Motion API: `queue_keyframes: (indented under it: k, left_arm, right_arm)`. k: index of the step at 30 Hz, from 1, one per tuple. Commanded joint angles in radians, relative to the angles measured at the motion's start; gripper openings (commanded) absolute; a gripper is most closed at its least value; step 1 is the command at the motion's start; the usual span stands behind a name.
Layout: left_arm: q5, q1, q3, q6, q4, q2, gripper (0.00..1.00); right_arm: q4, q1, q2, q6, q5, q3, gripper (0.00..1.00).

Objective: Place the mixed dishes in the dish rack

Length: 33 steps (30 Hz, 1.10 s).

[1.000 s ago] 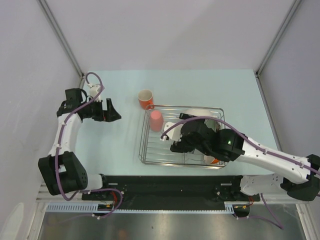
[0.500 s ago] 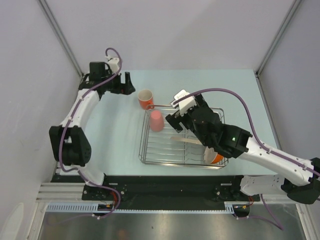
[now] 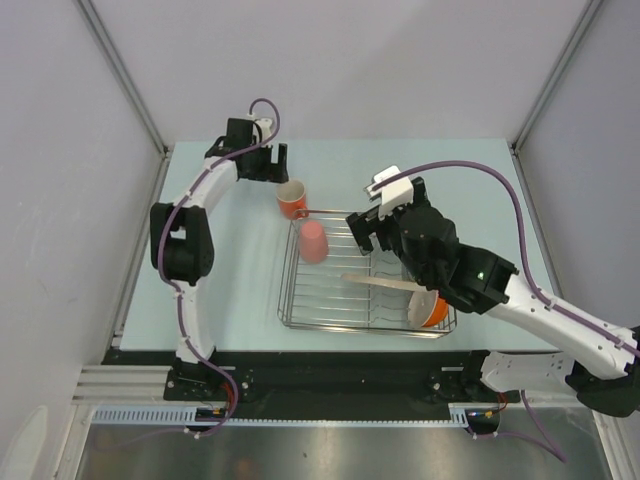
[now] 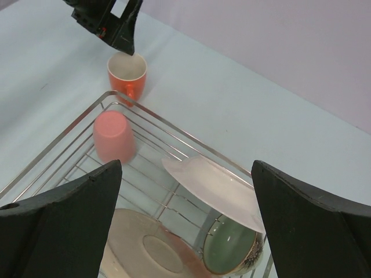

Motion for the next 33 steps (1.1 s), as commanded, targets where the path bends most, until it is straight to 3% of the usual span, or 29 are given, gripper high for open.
queue_keyframes:
  k: [1, 7, 14, 20, 27, 33]
  left_arm:
    - [-0.027, -0.009, 0.022, -0.01, 0.007, -0.014, 0.95]
    - [-0.033, -0.037, -0.098, 0.01, 0.042, -0.046, 0.92]
    - [-0.07, -0.075, -0.124, 0.064, 0.027, -0.008, 0.84]
    - [-0.066, -0.083, -0.103, 0.064, 0.032, 0.004, 0.56]
    - [-0.066, -0.083, -0.093, 0.055, 0.027, 0.003, 0.01]
    - [-0.057, -0.08, -0.135, 0.03, 0.041, -0.037, 0.0]
  right_arm:
    - [0.012, -0.053, -0.032, 0.058, -0.036, -0.007, 1.0]
    - [0.014, -0.094, -0.022, 0.07, -0.073, -0.008, 1.0]
    - [0.001, -0.1, -0.02, 0.078, -0.081, -0.008, 1.0]
    - [-0.015, -0.103, -0.017, 0.083, -0.082, -0.008, 1.0]
    - [-0.04, -0.111, -0.009, 0.093, -0.09, -0.01, 1.0]
    - [-0.043, -0.119, -0.009, 0.104, -0.099, -0.024, 1.0]
